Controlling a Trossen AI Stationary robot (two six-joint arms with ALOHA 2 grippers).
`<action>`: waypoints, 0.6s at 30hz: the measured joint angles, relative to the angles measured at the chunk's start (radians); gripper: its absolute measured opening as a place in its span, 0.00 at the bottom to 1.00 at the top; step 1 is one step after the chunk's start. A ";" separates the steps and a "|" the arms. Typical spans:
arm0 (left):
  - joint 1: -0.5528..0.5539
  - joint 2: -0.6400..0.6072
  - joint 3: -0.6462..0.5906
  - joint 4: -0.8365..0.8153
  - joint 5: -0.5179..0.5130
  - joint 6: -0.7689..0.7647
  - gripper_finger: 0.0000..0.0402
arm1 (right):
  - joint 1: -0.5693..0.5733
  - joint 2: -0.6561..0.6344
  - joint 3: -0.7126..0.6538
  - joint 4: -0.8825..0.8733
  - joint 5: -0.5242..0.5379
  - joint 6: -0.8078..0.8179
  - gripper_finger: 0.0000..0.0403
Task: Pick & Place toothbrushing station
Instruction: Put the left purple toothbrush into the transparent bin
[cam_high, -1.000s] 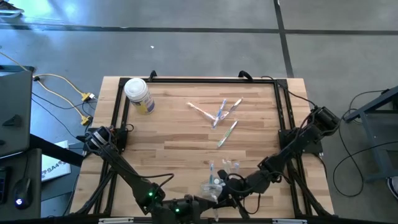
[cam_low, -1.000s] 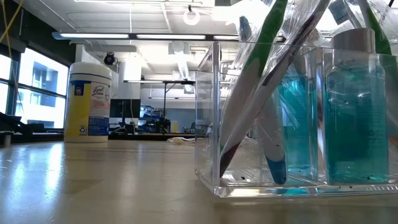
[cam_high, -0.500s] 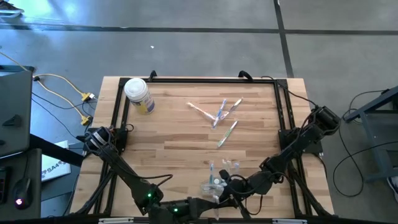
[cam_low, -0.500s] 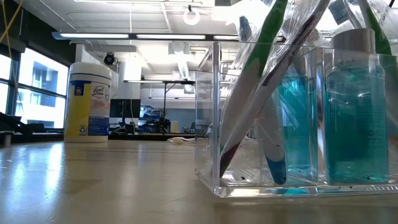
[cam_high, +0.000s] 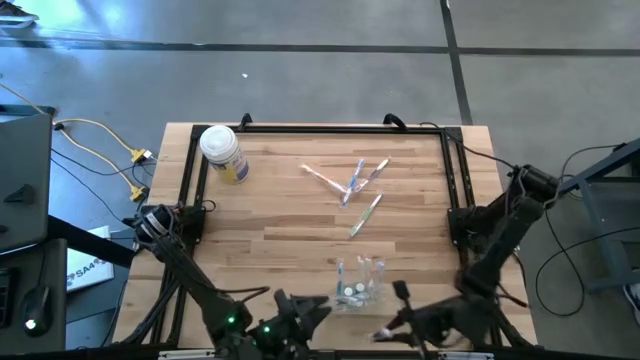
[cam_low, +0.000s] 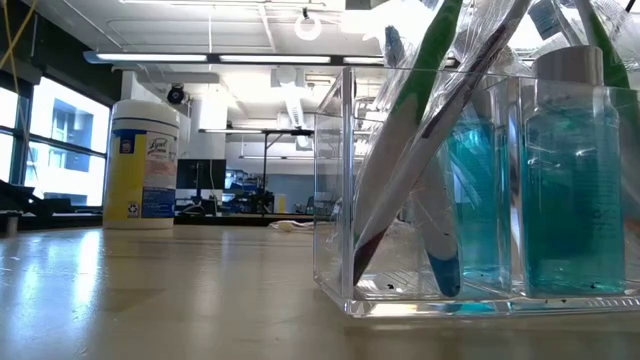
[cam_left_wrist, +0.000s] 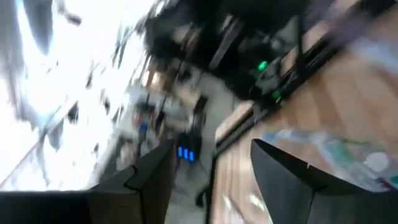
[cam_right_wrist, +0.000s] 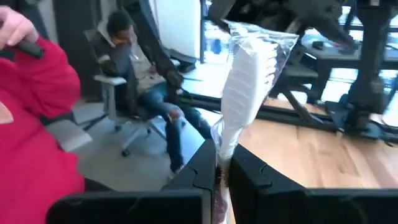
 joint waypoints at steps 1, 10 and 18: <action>0.006 0.000 0.000 -0.006 -0.041 -0.055 0.51 | 0.024 -0.005 0.000 -0.022 0.037 0.008 0.03; 0.047 -0.036 0.000 -0.133 -0.202 -0.290 0.51 | 0.186 -0.015 0.000 -0.200 0.524 0.143 0.03; 0.141 -0.109 0.000 -0.663 -0.140 -0.727 0.50 | 0.223 -0.014 0.000 -0.562 0.707 0.557 0.03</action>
